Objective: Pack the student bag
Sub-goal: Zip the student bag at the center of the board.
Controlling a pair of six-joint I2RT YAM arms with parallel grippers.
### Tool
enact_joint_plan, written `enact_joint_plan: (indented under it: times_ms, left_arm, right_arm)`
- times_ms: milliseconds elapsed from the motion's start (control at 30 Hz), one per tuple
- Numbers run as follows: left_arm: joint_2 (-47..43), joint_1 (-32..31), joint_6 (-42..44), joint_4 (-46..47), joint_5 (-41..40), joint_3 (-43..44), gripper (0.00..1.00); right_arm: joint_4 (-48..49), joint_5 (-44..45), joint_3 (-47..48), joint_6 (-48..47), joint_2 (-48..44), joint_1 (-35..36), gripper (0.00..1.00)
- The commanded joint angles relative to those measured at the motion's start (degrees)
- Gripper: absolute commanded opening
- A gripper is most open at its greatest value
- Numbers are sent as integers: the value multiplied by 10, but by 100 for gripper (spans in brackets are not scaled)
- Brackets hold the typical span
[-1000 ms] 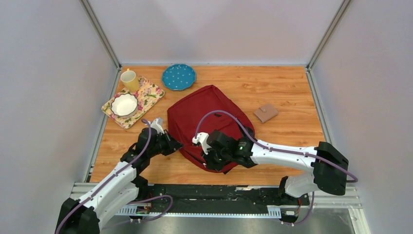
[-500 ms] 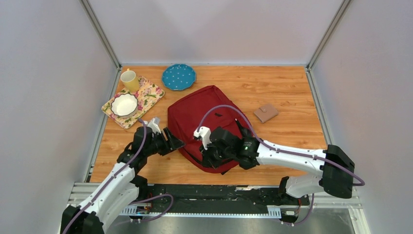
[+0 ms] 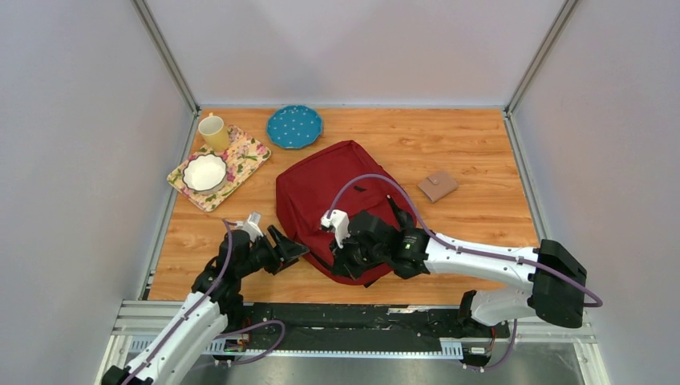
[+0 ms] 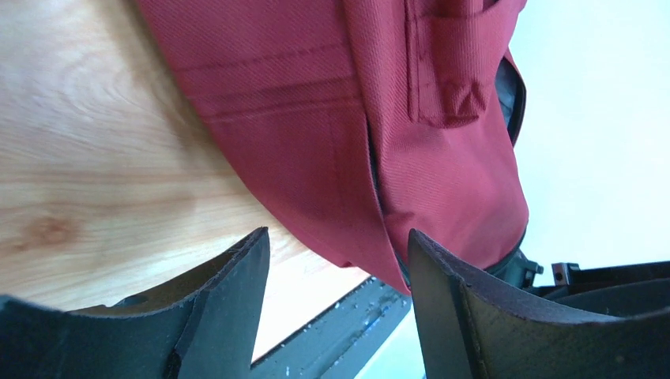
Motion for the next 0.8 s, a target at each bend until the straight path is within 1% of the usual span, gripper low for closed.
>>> enact_joint_plan:
  times_ms: [0, 100, 133, 267, 367, 433, 467, 500, 533, 567, 600, 667, 700, 733, 767]
  left_arm:
    - [21, -66, -61, 73, -32, -10, 72]
    - [41, -104, -85, 111, -72, -19, 72]
    - [44, -124, -99, 141, -81, -27, 72]
    - [44, -142, -107, 149, -131, -31, 72]
    - [61, -143, -100, 163, -134, -26, 67]
    - [83, -143, -95, 161, -136, -19, 61]
    - [90, -145, -95, 174, -134, -21, 57]
    - [99, -146, -96, 189, -131, -23, 49]
    - [117, -148, -99, 205, -129, -22, 46]
    - [125, -149, -96, 208, -128, -18, 42]
    - [132, -151, -92, 208, -124, -14, 33]
    - [141, -151, -81, 195, -124, -2, 25]
    - [140, -151, -71, 190, -129, 1, 13]
    - [132, -151, -67, 174, -135, 6, 7]
    - [127, -151, -61, 162, -157, 11, 1]
  right_arm:
    - [32, -14, -10, 9, -13, 1, 0]
    - [33, -14, -13, 11, -15, 1, 0]
    - [33, -14, -13, 11, -15, 1, 0]
    - [33, -17, -14, 13, -15, 1, 0]
    - [39, -23, -17, 16, -17, 1, 0]
    - [43, -30, -18, 17, -20, 1, 0]
    - [44, -32, -19, 16, -20, 1, 0]
    - [44, -34, -19, 17, -20, 1, 0]
    - [44, -37, -18, 17, -20, 1, 0]
    - [44, -37, -18, 16, -18, 1, 0]
    - [43, -38, -17, 16, -17, 1, 0]
    - [31, -40, -13, 8, -10, 1, 0]
    - [25, -40, -9, 4, -8, 1, 0]
    - [17, -40, 0, -6, -4, 2, 0]
    - [-2, -42, 5, -12, -1, 1, 0]
